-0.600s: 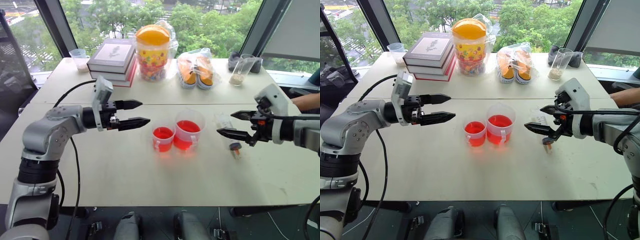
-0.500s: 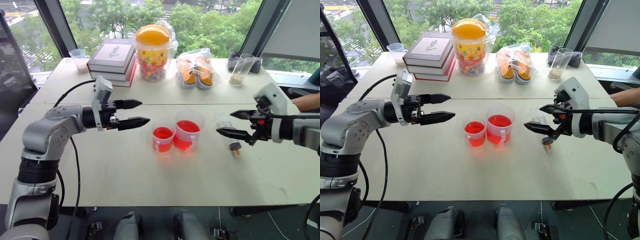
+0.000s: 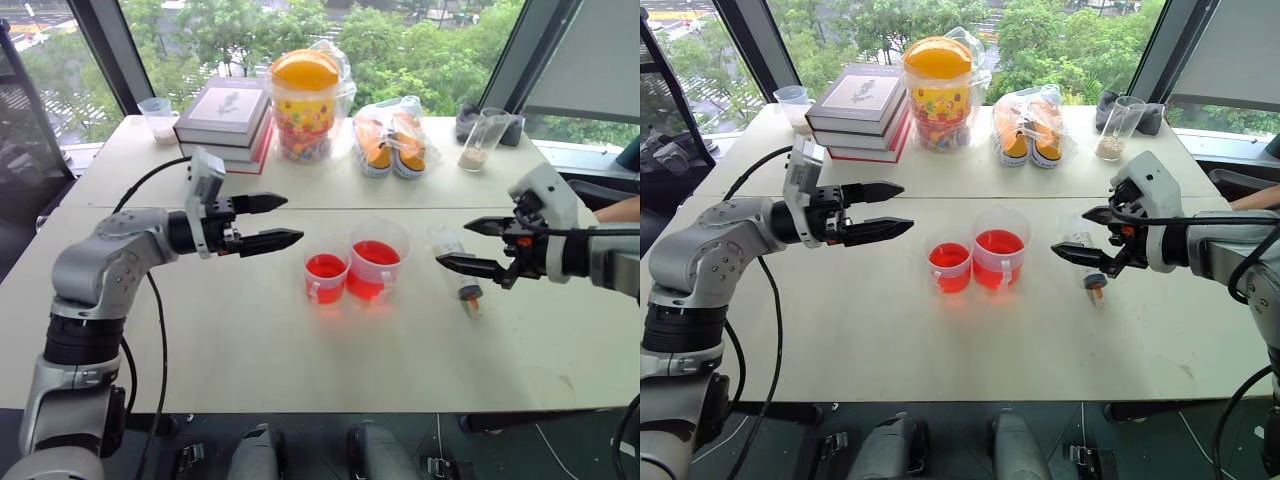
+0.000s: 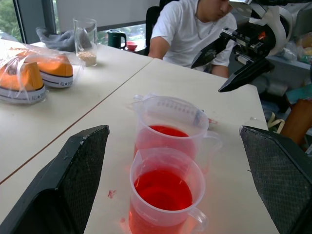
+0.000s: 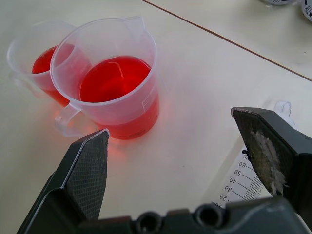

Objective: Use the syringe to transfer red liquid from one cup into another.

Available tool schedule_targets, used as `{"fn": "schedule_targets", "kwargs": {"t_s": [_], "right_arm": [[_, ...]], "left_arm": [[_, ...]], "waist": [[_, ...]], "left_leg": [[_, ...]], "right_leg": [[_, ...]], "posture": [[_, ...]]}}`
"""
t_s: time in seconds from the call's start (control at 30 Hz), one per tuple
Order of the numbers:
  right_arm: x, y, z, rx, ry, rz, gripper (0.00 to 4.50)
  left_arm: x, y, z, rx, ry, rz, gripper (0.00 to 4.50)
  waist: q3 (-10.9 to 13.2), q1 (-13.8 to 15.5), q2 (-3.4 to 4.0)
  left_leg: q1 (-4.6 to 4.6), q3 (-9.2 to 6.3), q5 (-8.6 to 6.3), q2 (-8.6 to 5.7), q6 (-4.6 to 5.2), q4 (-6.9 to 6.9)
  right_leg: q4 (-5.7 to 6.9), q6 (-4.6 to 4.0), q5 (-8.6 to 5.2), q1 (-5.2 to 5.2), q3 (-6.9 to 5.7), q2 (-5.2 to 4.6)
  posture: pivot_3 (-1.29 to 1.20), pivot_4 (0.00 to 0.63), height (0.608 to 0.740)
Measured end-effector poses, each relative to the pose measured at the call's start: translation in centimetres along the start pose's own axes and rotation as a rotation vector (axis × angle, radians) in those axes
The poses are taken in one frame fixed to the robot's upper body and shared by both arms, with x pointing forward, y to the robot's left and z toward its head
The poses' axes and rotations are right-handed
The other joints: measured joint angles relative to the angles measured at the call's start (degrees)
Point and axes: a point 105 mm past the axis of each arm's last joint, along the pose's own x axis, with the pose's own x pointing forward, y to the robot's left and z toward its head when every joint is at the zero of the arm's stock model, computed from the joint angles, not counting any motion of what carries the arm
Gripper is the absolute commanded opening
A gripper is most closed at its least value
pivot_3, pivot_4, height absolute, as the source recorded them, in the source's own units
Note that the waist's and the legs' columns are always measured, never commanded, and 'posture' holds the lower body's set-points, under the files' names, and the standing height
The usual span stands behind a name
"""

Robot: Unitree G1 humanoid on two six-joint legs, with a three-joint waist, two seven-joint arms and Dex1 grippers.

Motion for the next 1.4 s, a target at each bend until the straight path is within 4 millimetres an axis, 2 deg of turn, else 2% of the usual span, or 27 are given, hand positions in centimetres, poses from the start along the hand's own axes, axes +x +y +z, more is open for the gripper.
{"fn": "schedule_targets", "kwargs": {"t_s": [0.37,0.57,0.67,0.77,0.83,0.9,1.03,1.37,1.4], "right_arm": [[0.8,-1.4,-0.9,0.026,0.045,-0.010,4.41],[1.8,-4.0,-0.1,0.092,0.113,-0.056,4.41],[3.1,-5.9,0.1,0.151,0.169,-0.081,4.41],[4.9,-7.7,-1.9,0.227,0.301,-0.110,4.41],[6.1,-8.3,-3.6,0.280,0.387,-0.115,4.41],[6.6,-8.8,-4.5,0.313,0.437,-0.124,4.41],[7.2,-9.8,-4.9,0.330,0.480,-0.146,4.41],[9.8,-8.6,-7.3,0.358,0.567,-0.090,4.41],[9.8,-8.6,-7.3,0.363,0.568,-0.092,3.90]], "left_arm": [[0.2,0.1,-0.1,-0.008,-0.009,0.004,4.42],[0.4,-0.1,-0.6,-0.025,-0.021,0.005,4.42],[0.7,-0.1,-0.5,-0.018,-0.039,-0.002,4.42],[1.4,-0.1,-0.2,-0.004,-0.060,-0.016,4.42],[1.7,-0.1,-0.3,0.002,-0.062,-0.016,4.42],[1.9,-0.2,-0.5,0.000,-0.066,-0.022,4.42],[1.9,-0.3,-1.0,-0.011,-0.065,-0.018,4.42],[1.6,-0.4,-1.8,-0.003,-0.059,0.027,4.42],[1.6,-0.4,-1.9,-0.004,-0.058,0.028,4.42]], "waist": [[0.0,-0.1,0.00],[0.0,-0.2,0.00],[0.0,-0.2,0.00],[0.0,-0.1,0.00],[0.0,0.0,0.00],[0.0,0.0,0.01],[0.0,-0.1,0.01],[0.0,-0.3,0.03],[0.0,-0.3,0.02]], "left_leg": [[0.01,0.03,0.00,0.00,0.00,0.01],[0.01,0.09,0.00,0.00,0.00,0.02],[0.02,0.27,0.00,0.00,0.00,0.03],[-0.01,0.32,0.00,0.00,0.00,0.02],[-0.04,0.35,0.00,-0.01,0.00,-0.01],[-0.08,0.39,0.00,-0.01,0.00,-0.03],[-0.08,0.40,0.00,0.00,0.01,-0.06],[-0.02,0.42,0.00,0.01,0.00,-0.04],[-0.02,0.42,0.00,0.01,0.00,-0.04]], "right_leg": [[0.01,0.00,0.00,0.00,0.01,0.00],[0.03,-0.09,-0.04,-0.04,0.04,0.00],[0.02,-0.13,-0.06,-0.04,0.05,0.01],[0.02,-0.09,-0.04,-0.05,0.05,0.00],[0.02,0.02,0.03,-0.08,0.05,0.00],[0.01,0.03,0.03,-0.12,0.05,-0.02],[0.01,0.04,0.03,-0.14,0.04,-0.01],[0.15,0.05,0.04,-0.12,0.05,-0.02],[0.14,0.05,0.04,-0.11,0.05,-0.02]], "posture": [[0.00,0.150,0.740],[0.00,0.150,0.740],[0.00,0.150,0.740],[0.00,0.150,0.740],[0.00,0.150,0.740],[0.00,0.150,0.740],[0.00,0.150,0.740],[0.00,0.150,0.740],[0.00,0.150,0.740]]}}
